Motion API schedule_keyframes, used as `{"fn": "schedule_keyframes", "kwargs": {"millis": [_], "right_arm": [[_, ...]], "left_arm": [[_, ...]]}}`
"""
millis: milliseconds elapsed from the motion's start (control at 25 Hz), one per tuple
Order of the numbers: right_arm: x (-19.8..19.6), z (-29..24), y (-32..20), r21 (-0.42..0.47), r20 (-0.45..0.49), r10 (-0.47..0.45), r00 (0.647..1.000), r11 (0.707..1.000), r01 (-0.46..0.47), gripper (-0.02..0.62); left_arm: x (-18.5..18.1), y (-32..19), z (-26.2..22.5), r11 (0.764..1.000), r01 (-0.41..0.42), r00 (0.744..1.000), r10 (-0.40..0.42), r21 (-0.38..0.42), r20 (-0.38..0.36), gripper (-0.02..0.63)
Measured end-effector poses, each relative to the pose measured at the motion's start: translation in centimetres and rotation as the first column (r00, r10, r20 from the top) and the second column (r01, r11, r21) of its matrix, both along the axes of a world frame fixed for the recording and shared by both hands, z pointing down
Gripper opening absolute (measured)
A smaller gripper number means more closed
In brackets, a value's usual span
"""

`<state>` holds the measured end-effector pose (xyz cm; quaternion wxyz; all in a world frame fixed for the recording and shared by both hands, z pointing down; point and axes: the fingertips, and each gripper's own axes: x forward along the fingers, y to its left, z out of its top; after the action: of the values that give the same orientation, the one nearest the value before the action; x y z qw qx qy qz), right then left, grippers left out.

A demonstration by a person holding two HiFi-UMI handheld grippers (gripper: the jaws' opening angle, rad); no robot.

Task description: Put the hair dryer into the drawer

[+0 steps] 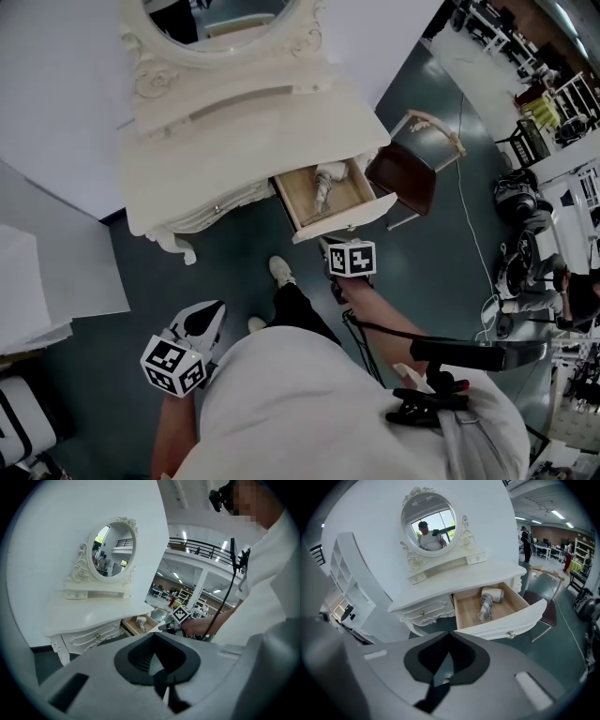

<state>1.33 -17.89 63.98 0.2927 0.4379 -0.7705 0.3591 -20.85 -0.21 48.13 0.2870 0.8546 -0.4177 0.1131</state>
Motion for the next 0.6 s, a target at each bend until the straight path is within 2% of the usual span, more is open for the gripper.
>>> {"fn": "schedule_keyframes", "kwargs": {"millis": [200,600], "right_arm": [[-2.1,-1.8,3.8,0.026,0.018,-0.119,0.993,0.993,0.119,0.001],[-5.9,-4.5,9.9,0.075,0.001,-0.303,0.953,0.95,0.302,0.002]], "left_arm": [[0.1,1.4,0.1,1.0,-0.009,1.0,0.009,0.006,-0.005,0.0],[0.1,3.8,0.5,0.999,-0.036,0.999,0.035,0.029,0.022,0.0]]}}
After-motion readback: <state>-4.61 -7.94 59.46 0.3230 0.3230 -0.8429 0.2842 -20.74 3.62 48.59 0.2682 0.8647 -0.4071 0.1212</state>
